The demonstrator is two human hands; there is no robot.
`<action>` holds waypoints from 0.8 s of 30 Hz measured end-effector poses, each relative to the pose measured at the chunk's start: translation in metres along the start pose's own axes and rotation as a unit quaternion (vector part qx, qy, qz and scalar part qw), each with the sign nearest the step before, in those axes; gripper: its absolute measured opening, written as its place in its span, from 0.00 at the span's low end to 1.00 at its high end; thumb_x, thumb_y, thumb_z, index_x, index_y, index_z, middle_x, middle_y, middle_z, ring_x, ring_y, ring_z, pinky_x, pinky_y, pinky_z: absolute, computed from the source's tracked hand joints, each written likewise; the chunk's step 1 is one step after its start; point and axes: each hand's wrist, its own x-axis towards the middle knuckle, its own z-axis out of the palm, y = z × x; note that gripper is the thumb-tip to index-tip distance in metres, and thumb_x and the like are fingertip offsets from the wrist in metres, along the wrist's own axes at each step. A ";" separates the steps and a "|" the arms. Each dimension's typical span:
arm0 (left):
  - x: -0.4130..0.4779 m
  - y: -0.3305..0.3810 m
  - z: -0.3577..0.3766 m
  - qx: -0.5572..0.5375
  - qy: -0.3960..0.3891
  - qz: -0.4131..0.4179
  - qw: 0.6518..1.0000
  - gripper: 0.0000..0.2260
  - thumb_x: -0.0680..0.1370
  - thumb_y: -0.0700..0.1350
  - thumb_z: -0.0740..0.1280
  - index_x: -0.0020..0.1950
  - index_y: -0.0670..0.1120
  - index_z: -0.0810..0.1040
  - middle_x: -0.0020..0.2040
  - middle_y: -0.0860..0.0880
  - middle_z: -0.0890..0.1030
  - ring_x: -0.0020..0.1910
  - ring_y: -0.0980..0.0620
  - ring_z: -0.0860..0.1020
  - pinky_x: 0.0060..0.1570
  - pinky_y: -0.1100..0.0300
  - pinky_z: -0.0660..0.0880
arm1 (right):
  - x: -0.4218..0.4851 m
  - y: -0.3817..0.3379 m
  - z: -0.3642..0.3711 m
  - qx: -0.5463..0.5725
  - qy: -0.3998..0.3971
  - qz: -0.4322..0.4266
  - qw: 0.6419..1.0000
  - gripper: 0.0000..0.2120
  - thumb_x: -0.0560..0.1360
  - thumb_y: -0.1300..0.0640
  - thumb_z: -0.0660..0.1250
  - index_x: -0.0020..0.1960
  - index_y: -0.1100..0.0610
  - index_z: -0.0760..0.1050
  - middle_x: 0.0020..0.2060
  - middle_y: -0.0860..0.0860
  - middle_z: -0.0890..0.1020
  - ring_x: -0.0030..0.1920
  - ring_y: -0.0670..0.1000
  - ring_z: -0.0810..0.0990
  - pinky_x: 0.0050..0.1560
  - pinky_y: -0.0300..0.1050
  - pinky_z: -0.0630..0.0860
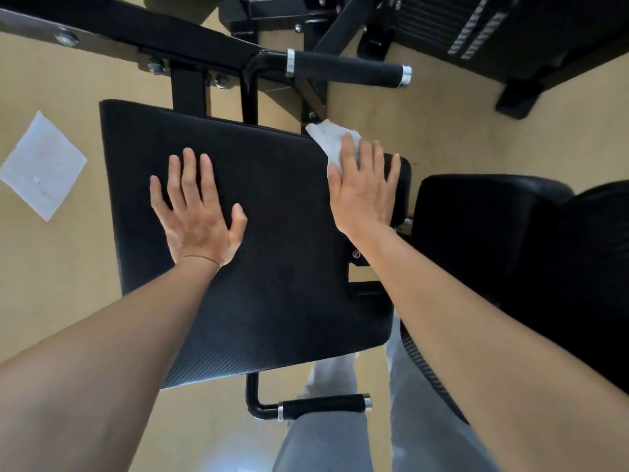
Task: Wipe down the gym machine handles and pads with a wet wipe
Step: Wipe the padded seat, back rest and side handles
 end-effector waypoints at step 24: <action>0.000 -0.003 0.005 0.005 0.018 0.013 1.000 0.35 0.81 0.59 0.53 0.84 0.43 0.50 0.83 0.41 0.52 0.82 0.38 0.51 0.79 0.35 0.48 | 0.019 0.000 0.003 0.070 0.073 -0.070 0.992 0.21 0.85 0.51 0.50 0.73 0.56 0.67 0.62 0.55 0.78 0.65 0.56 0.74 0.74 0.56 0.64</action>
